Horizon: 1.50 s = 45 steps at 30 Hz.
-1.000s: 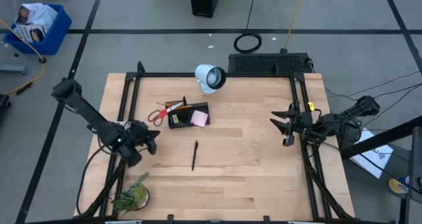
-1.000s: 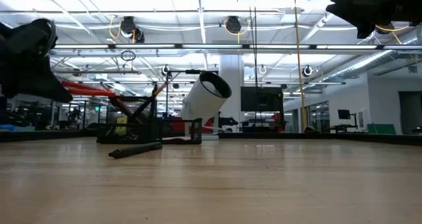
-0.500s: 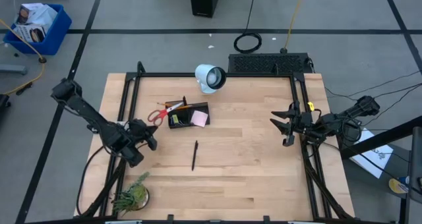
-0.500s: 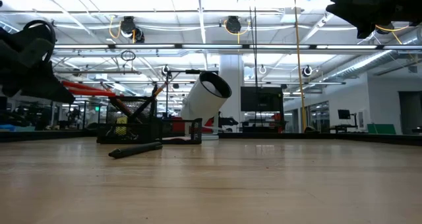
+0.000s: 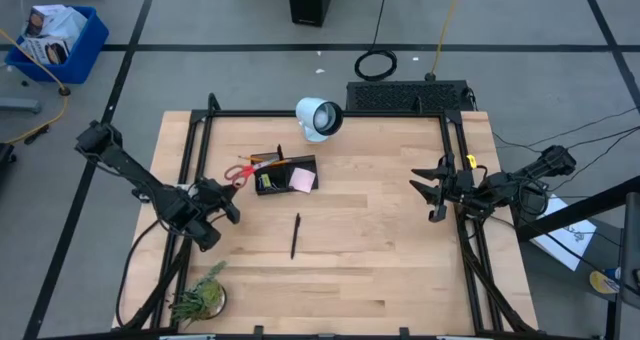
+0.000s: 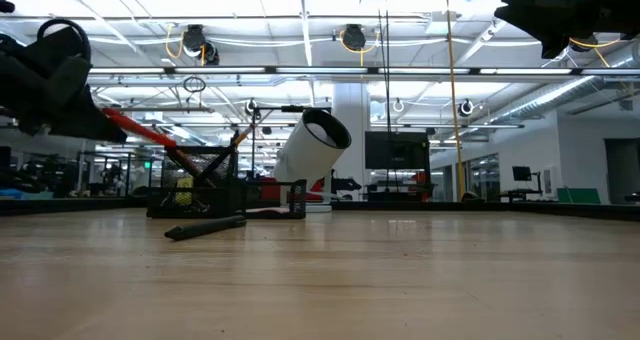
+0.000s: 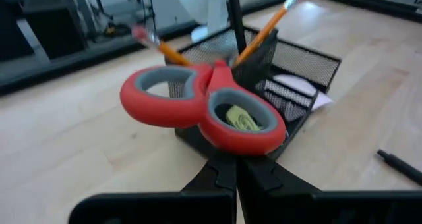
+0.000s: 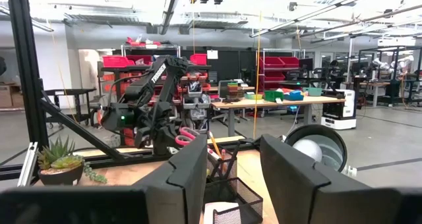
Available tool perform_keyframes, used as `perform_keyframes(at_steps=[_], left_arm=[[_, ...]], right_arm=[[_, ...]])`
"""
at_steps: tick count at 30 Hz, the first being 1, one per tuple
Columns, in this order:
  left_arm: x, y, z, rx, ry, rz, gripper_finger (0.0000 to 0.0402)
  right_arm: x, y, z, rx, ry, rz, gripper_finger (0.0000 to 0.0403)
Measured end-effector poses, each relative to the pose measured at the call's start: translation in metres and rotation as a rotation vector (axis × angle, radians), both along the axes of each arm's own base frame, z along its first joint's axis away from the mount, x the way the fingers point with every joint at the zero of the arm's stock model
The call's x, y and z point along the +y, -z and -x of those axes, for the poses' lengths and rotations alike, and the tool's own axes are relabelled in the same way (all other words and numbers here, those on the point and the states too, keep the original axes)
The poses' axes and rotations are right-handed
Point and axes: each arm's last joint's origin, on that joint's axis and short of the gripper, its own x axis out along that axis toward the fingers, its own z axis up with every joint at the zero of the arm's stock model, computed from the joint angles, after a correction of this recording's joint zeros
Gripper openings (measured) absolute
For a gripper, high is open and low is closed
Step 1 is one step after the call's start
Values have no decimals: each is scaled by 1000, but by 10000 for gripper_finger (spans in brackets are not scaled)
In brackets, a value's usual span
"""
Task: Pick and place office supplies into organizer
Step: Put the red scissors into the black desk organizer
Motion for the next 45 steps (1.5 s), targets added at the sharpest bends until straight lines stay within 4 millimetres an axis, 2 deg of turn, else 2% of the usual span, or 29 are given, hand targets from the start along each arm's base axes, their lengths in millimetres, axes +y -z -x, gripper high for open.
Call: perform_keyframes(at_steps=[10,15,22,31,40,45], left_arm=[[2,-3,0,-7,11,-157,0],[0,-15,-5,-16,11,-248,0],[12,-23,-12,9,-82,-210,0],[19,-49,-41,68,-38,-300,0],[42,-57,-60,44,35,-168,3],[44,-55,-62,13,75,-66,30]], right_arm=[[0,0,0,0,0,0,130],[0,0,0,0,0,0,130],[0,0,0,0,0,0,130],[0,0,0,0,0,0,130],[0,0,0,0,0,0,130],[0,0,0,0,0,0,130]])
